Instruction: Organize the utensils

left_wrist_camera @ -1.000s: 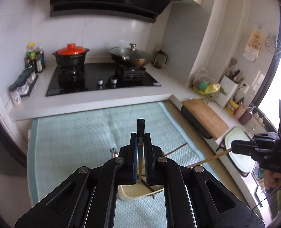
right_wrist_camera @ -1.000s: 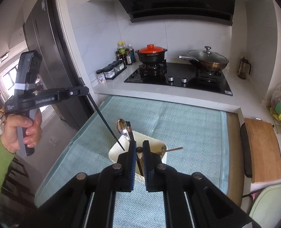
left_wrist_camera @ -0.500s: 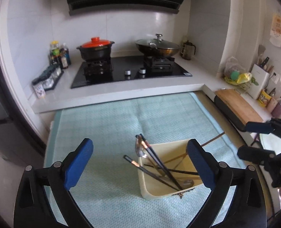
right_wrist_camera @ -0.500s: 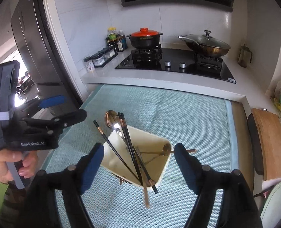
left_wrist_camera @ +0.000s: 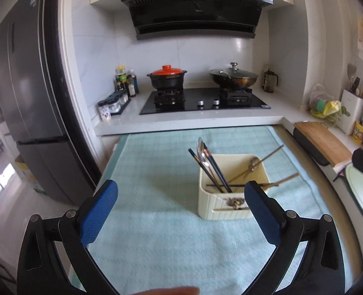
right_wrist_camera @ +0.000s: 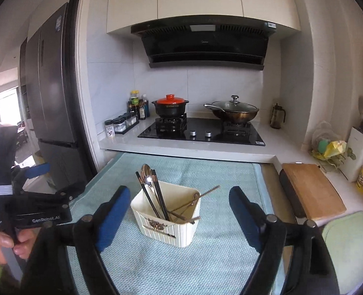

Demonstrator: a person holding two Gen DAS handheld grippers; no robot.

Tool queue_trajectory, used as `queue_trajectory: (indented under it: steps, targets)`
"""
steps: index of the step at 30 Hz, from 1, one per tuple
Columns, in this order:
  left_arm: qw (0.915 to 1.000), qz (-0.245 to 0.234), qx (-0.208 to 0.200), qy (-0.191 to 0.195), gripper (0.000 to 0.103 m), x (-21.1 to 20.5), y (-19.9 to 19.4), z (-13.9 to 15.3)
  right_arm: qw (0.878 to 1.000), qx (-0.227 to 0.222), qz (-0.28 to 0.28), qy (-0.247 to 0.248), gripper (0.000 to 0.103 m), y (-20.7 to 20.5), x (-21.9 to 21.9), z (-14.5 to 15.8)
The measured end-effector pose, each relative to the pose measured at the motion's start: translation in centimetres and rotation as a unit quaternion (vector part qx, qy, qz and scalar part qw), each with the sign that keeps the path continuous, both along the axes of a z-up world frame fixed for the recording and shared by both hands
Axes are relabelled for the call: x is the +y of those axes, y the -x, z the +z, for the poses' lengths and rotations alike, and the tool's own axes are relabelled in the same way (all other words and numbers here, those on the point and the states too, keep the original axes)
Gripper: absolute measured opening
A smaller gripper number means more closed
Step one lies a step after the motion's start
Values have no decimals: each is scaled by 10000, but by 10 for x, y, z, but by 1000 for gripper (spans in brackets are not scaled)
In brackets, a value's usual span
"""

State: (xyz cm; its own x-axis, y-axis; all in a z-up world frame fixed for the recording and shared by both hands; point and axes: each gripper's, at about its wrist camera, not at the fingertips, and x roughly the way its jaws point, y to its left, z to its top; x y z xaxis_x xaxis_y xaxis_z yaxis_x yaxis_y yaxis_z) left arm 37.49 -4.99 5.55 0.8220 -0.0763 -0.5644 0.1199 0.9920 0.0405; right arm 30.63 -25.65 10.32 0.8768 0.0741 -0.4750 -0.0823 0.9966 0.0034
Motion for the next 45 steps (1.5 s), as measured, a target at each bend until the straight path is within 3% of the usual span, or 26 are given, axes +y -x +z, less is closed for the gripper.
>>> queue_trajectory:
  steps: [3,10,14,45]
  targets:
    - [9996,41,56,282,102,9,39,-4,9997,222,-115,41,84,27,7,-15]
    - [9995,303,-66,-40,103,16,106,-9,9989,376,-256,-138,85,84,21,-32]
    - [9994,347,0,45,103,26,125,-10,9988,346,-248,-230,85,105,29,-28]
    - [9981,549,134,230,103,42,144,-8,9996,264,-119,-33,85,131,49,-21]
